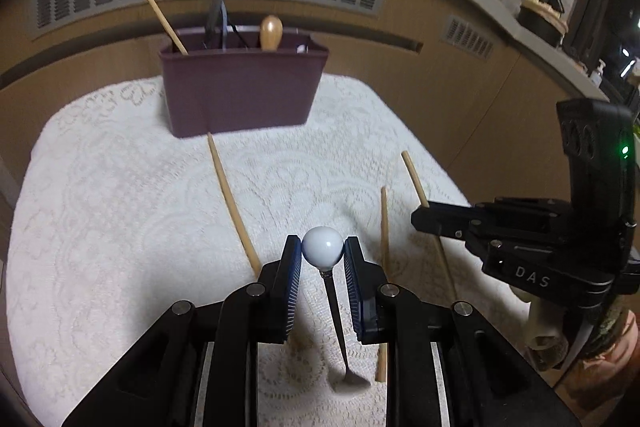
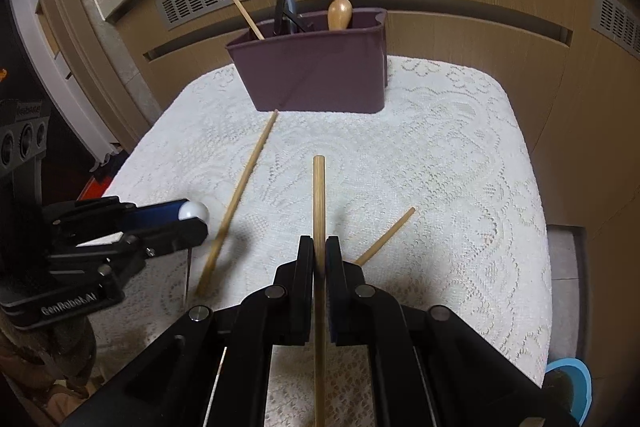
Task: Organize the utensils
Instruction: 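Lift the chopstick and white-knobbed spoon with both tools above the caddy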
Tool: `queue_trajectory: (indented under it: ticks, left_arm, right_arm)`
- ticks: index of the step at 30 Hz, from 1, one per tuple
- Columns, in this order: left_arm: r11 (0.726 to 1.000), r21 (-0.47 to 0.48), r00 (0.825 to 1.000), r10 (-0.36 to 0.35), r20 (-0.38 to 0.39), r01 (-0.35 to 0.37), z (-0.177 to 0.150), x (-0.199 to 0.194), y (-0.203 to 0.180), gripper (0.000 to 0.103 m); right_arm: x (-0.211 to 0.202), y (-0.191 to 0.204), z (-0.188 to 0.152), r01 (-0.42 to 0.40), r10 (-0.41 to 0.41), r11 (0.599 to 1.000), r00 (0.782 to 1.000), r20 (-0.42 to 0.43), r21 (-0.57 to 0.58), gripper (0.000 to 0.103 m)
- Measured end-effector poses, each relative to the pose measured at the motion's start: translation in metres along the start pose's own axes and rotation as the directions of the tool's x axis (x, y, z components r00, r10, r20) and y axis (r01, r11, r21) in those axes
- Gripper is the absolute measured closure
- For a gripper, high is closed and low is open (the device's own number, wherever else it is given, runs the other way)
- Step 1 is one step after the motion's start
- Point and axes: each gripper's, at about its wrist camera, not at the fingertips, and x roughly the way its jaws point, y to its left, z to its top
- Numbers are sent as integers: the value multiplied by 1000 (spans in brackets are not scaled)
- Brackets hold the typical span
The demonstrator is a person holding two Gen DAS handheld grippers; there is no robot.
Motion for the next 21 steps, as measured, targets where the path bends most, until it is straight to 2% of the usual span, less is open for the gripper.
queue_trajectory:
  ticks: [6, 9, 11, 13, 17, 21]
  left_arm:
    - [1000, 16, 991, -11, 135, 9, 21, -44, -6, 80]
    - [999, 38, 974, 6, 228, -15, 44, -70, -6, 80]
    - [998, 50, 954, 25, 300, -42, 65, -88, -4, 80]
    - [994, 70, 925, 53, 377, -85, 93, -104, -5, 80]
    - [984, 84, 864, 98, 494, -159, 146, -127, -3, 80]
    - [980, 80, 823, 106, 558, -181, 186, -133, 7, 80]
  right_arm:
    - [-29, 10, 10, -28, 29, 999, 997, 68, -20, 97]
    - [-53, 17, 24, -19, 26, 999, 990, 140, -48, 97]
    - [-75, 23, 42, -9, 26, 997, 977, 211, -77, 97]
    - [-94, 29, 63, 7, 24, 994, 959, 282, -108, 97]
    - [-130, 39, 119, 64, 11, 986, 899, 437, -157, 97]
    - [-149, 45, 174, 113, -5, 980, 835, 550, -163, 97]
